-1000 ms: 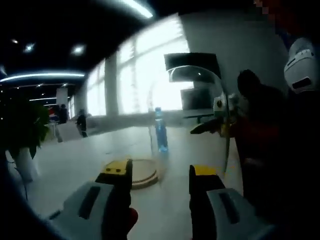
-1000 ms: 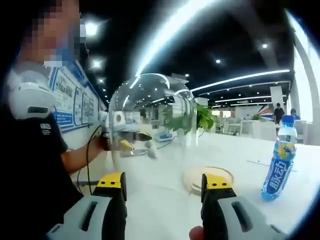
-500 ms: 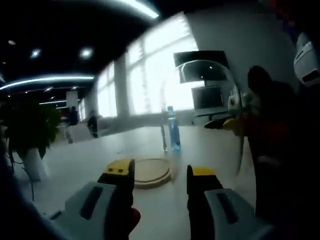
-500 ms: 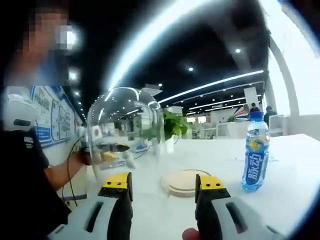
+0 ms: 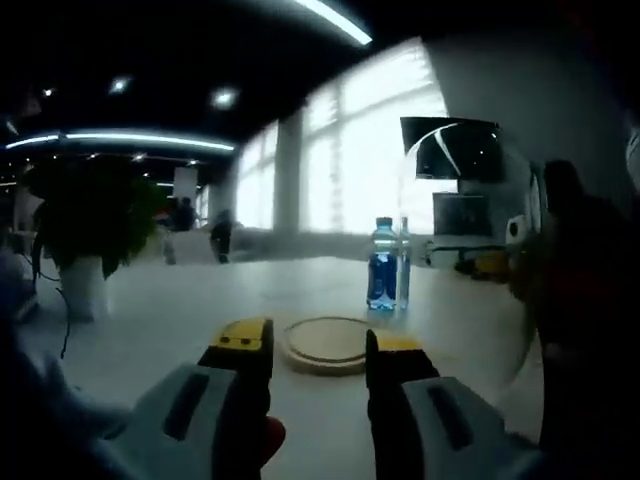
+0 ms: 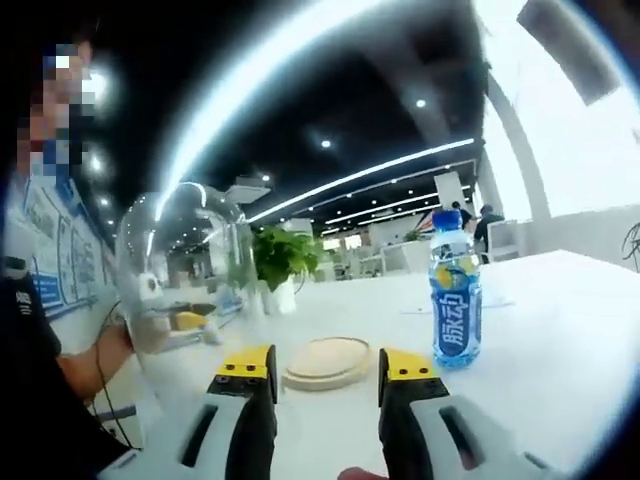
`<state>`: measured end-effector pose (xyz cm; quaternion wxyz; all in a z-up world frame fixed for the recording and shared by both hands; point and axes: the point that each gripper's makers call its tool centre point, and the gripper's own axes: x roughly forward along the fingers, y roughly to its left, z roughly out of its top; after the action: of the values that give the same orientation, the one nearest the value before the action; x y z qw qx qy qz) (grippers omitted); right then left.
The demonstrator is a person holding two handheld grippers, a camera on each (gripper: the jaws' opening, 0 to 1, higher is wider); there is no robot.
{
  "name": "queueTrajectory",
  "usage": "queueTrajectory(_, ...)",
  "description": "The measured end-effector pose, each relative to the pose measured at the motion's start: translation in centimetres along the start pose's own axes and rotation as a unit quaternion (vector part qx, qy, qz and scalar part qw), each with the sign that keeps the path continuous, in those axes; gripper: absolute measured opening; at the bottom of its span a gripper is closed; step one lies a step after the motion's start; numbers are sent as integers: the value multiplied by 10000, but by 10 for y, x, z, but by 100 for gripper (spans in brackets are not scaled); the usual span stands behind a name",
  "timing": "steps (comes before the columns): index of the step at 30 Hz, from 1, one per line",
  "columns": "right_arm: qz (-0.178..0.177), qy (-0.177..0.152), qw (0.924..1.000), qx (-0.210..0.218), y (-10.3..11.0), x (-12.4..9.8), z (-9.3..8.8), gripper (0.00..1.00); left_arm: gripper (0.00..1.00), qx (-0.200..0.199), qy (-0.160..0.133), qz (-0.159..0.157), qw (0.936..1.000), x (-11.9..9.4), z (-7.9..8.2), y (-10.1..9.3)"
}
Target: Open the cover put in the Mizone put the cover back on
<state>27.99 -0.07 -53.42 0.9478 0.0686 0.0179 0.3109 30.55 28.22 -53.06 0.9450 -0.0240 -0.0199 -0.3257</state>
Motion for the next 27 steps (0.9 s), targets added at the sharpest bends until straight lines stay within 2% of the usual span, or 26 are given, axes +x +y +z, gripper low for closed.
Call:
queueTrajectory(3,-61,1,9999,-141,-3,0,-2,29,29,-231,-25,187,9996,1,-4,9)
queueTrajectory(5,-225,45,9981,-567,-8,0,-4,26,28,-72,5,326,9994,1,-9,14)
queueTrajectory(7,-364,60,9965,-752,-11,1,-6,26,26,0,25,338,9994,2,-12,13)
queueTrajectory(11,-239,36,9986,-470,-9,5,-10,25,25,76,101,403,9991,4,-16,12)
queueTrajectory(14,-278,46,9982,-536,-9,8,-12,25,24,120,139,444,9988,6,-20,13)
queueTrajectory(17,-240,65,9977,-629,-10,9,-15,17,24,176,236,437,9986,8,-27,12)
queueTrajectory(19,-352,-74,9990,-269,-18,9,-14,9,23,243,249,452,9984,8,-30,13)
queueTrajectory(23,-701,-191,9973,-118,-41,7,-19,9,22,183,140,405,9989,10,-31,6)
queueTrajectory(27,-838,-161,9963,-52,-51,6,-30,9,23,215,5,398,9990,11,-33,6)
